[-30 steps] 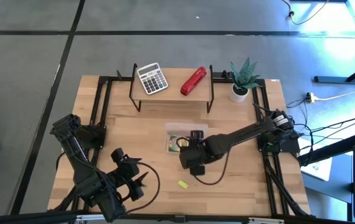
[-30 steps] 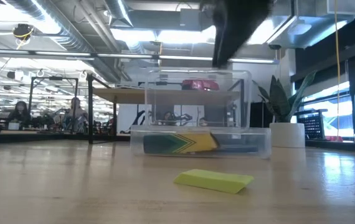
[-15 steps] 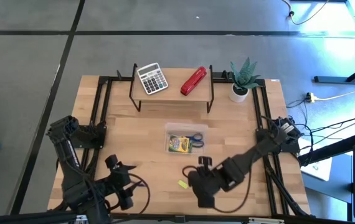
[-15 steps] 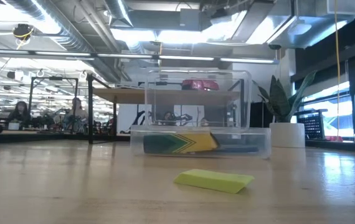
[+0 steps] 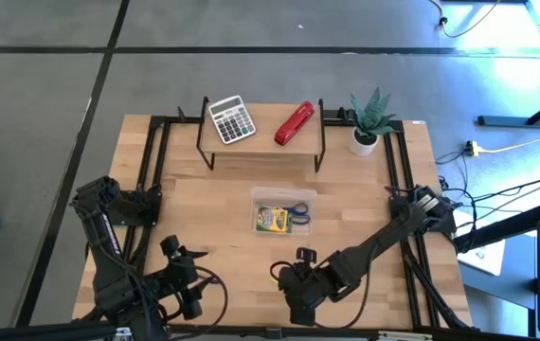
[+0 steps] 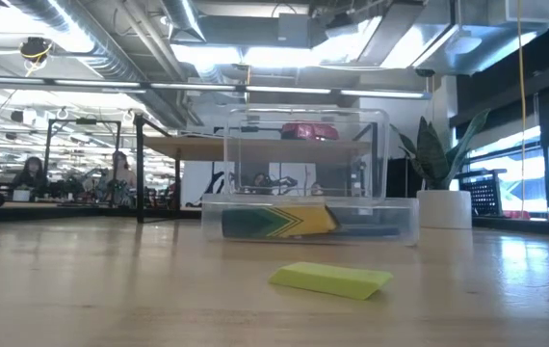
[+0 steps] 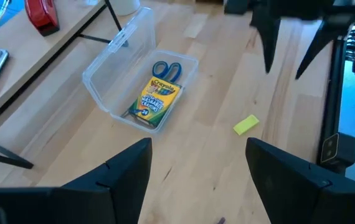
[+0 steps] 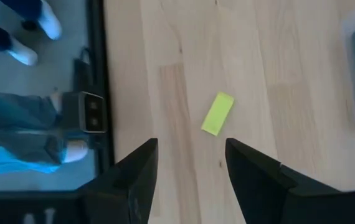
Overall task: Pack school essentials
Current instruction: Put the green eraser into the transparent supply box
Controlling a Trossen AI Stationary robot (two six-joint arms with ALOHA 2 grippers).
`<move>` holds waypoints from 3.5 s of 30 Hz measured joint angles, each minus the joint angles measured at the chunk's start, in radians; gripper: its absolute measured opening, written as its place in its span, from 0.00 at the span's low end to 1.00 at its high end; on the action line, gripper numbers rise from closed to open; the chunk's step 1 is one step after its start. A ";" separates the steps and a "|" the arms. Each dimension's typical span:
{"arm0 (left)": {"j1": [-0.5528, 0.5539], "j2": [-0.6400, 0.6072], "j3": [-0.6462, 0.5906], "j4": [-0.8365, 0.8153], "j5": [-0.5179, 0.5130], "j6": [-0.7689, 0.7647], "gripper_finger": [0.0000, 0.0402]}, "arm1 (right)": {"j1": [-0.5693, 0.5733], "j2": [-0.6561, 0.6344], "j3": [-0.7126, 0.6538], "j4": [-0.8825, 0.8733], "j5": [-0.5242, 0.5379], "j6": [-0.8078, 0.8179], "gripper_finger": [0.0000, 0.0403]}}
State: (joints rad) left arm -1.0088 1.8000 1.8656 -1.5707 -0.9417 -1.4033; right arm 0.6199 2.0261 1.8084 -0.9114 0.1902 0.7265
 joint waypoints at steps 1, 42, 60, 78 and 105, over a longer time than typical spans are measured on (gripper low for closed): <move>0.000 0.000 0.000 0.000 0.000 0.000 0.63 | -0.004 0.016 0.000 0.000 0.000 0.000 0.47; 0.000 0.000 0.000 0.000 0.038 0.023 0.63 | -0.128 0.258 -0.001 0.078 -0.093 0.027 0.47; 0.000 0.000 0.000 0.000 0.038 0.022 0.63 | -0.126 0.286 0.001 0.097 -0.098 0.024 0.44; 0.000 0.000 0.000 0.000 0.038 0.022 0.63 | -0.126 0.281 0.001 0.099 -0.083 0.000 0.14; 0.000 0.000 0.000 0.000 0.038 0.023 0.63 | -0.141 0.251 0.003 0.053 -0.116 0.000 0.08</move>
State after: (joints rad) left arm -1.0092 1.8000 1.8660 -1.5703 -0.9039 -1.3799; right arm 0.4785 2.2773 1.8119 -0.8580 0.0742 0.7268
